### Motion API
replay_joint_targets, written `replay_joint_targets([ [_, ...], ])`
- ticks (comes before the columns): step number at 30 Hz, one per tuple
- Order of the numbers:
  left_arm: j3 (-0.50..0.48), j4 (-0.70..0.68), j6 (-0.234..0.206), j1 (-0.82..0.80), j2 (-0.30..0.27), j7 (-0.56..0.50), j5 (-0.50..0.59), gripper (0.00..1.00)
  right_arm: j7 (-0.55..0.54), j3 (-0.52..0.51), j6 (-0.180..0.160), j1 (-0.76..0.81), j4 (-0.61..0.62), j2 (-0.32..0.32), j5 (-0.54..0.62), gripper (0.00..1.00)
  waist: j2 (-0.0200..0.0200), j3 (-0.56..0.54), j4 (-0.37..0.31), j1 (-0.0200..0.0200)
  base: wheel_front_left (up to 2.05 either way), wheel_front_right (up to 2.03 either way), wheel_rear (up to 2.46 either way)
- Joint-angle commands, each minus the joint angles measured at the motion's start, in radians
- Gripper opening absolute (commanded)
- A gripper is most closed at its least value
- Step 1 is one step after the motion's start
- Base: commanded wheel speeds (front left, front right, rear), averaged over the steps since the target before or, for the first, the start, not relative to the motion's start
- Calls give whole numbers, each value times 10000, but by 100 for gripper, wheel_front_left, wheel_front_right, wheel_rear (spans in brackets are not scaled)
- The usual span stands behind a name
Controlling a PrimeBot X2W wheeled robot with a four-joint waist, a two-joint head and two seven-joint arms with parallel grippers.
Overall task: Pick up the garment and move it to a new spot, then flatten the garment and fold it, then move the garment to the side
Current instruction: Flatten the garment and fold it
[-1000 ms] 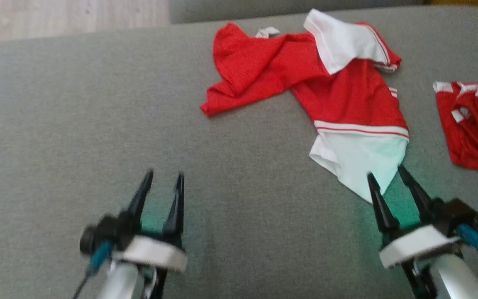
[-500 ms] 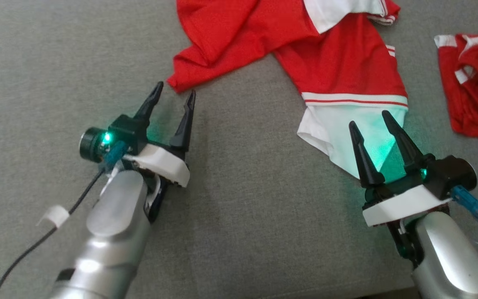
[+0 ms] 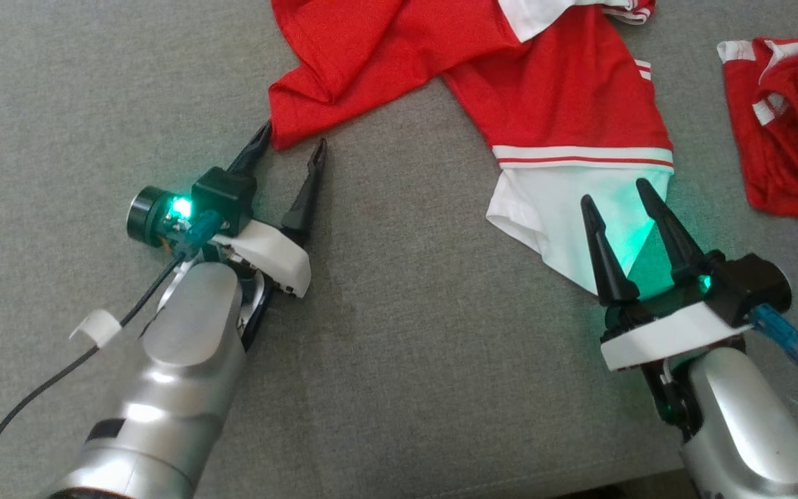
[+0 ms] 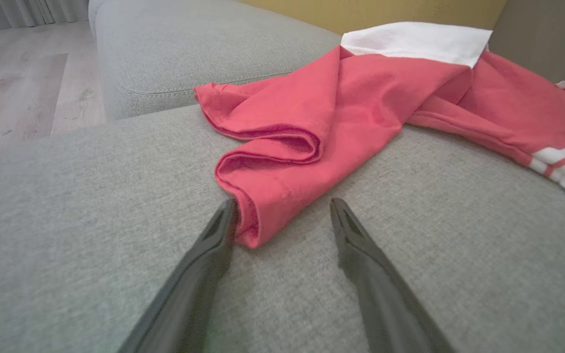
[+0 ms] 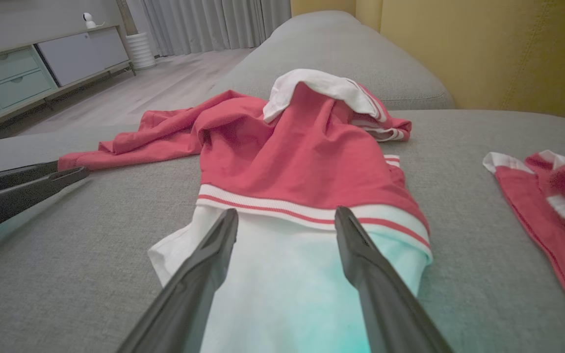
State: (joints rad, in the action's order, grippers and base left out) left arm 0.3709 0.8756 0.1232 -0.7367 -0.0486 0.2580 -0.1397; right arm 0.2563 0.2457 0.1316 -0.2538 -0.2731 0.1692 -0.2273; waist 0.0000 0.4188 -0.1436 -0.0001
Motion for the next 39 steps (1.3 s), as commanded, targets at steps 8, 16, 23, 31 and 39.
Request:
replay_joint_targets([
  [8,-200,-738,-31,-207,-223,38,100,0,55,2,-9,-195,122,-94,-55,100,0,-128,249,1,0,0,0],
  [16,-32,-2847,45,1572,-75,38,-331,0,55,-107,-9,389,-564,-182,-243,100,0,-1568,1499,1,0,0,0],
  [23,426,-3482,70,3335,-34,38,-946,0,55,-52,-9,860,-1082,-374,-363,100,0,-2658,2723,1,0,0,0],
  [31,947,-3683,73,4241,-68,38,-2504,0,55,79,-9,864,-1178,-504,-392,100,0,-2566,3049,1,0,0,0],
  [39,496,-3039,74,3376,-224,38,-3309,99,55,147,-9,619,-1118,-329,-435,100,0,-1998,2456,1,0,0,0],
])
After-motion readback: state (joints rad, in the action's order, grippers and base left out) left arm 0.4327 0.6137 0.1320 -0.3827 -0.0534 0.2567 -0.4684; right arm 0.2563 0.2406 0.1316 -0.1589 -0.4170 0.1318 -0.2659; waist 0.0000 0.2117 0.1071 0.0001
